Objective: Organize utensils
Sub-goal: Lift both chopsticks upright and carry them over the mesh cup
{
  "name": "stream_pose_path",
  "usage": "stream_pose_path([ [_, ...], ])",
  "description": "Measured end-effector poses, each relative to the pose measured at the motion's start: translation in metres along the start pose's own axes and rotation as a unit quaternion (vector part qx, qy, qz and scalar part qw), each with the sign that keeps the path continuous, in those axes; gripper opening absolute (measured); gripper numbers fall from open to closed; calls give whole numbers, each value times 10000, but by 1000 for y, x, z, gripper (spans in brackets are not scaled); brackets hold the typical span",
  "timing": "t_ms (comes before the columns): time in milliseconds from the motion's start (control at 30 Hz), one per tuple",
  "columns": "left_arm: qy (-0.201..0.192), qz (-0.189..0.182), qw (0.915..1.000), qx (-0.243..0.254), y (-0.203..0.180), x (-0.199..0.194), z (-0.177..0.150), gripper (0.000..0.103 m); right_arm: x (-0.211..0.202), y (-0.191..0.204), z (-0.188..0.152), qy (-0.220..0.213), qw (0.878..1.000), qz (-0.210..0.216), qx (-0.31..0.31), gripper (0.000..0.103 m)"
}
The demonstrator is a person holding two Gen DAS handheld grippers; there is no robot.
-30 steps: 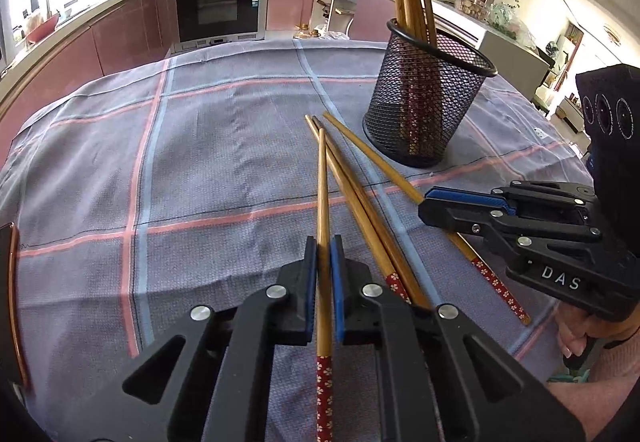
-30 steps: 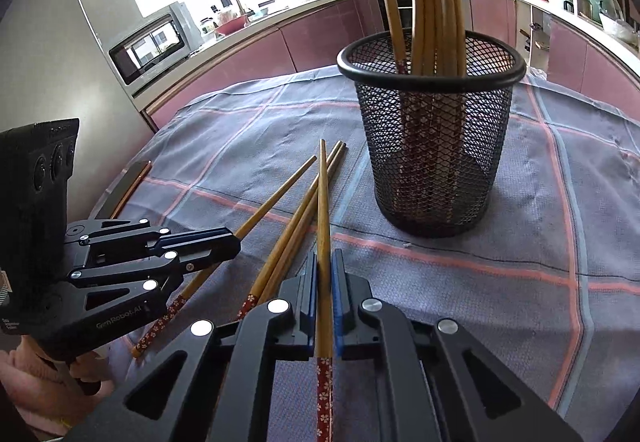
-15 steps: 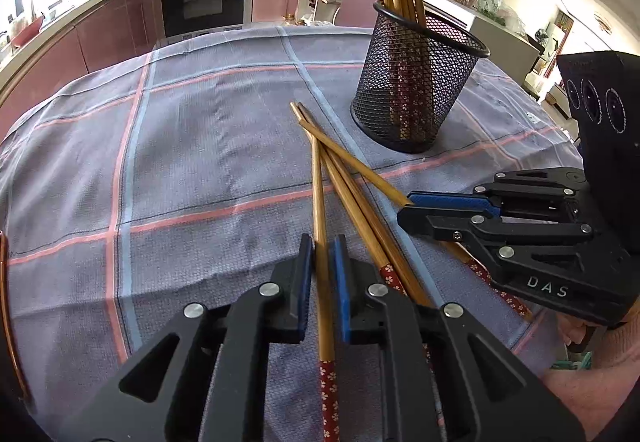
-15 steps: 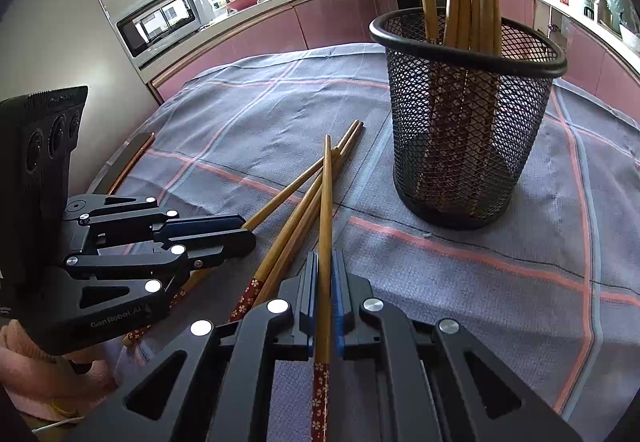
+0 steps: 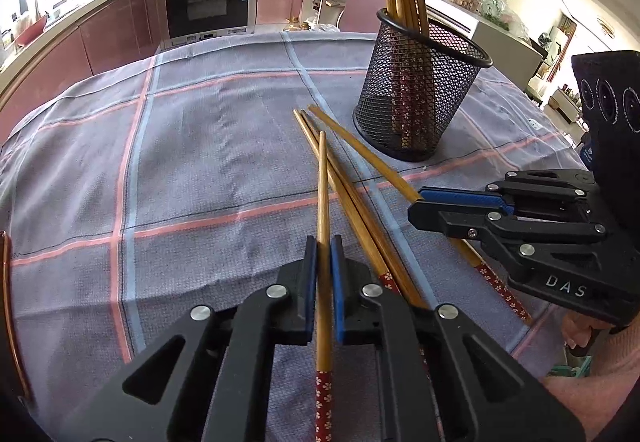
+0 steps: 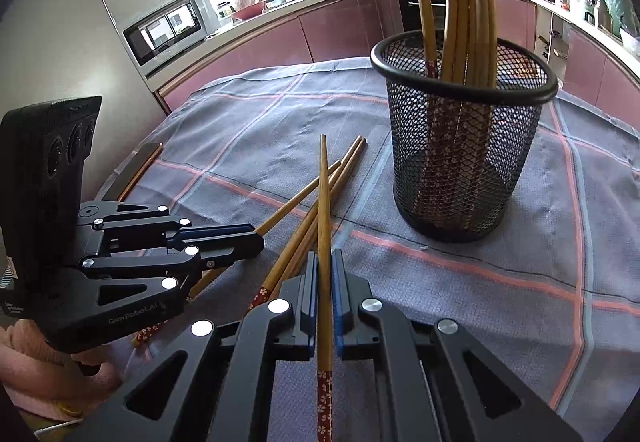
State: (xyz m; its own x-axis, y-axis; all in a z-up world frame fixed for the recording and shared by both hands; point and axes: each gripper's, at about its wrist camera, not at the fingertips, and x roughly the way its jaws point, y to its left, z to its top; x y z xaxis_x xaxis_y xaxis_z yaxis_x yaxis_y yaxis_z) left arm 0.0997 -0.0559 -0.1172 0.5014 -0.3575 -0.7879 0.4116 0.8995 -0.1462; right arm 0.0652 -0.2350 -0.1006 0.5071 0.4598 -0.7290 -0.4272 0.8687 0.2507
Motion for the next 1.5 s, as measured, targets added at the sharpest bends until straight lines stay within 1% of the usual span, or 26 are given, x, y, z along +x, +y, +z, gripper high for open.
stream_pose_path([
  [133,-119,-82,9999,5,-2,-11,3,7,-14,1,3,-167,9998,16,-53,6],
  [500,-589,-557,9967,50,-9,-54,19,7,-53,-1,12,-682,9976,69,-99,6],
  [800,-864,-774,9932,12,-11,-81,27,7,-75,-9,18,-997,9949,131,41,6],
  [1000,-1036,-894,9906,-19,-10,-96,32,7,-87,-13,23,-1216,9925,92,66,6],
  [1200,-1177,-920,9888,-23,-8,-105,39,7,-98,-19,28,-1412,9899,17,121,6],
  [1500,-1426,-1007,9846,-22,-10,-112,61,7,-107,-28,43,-1690,9854,-145,166,6],
])
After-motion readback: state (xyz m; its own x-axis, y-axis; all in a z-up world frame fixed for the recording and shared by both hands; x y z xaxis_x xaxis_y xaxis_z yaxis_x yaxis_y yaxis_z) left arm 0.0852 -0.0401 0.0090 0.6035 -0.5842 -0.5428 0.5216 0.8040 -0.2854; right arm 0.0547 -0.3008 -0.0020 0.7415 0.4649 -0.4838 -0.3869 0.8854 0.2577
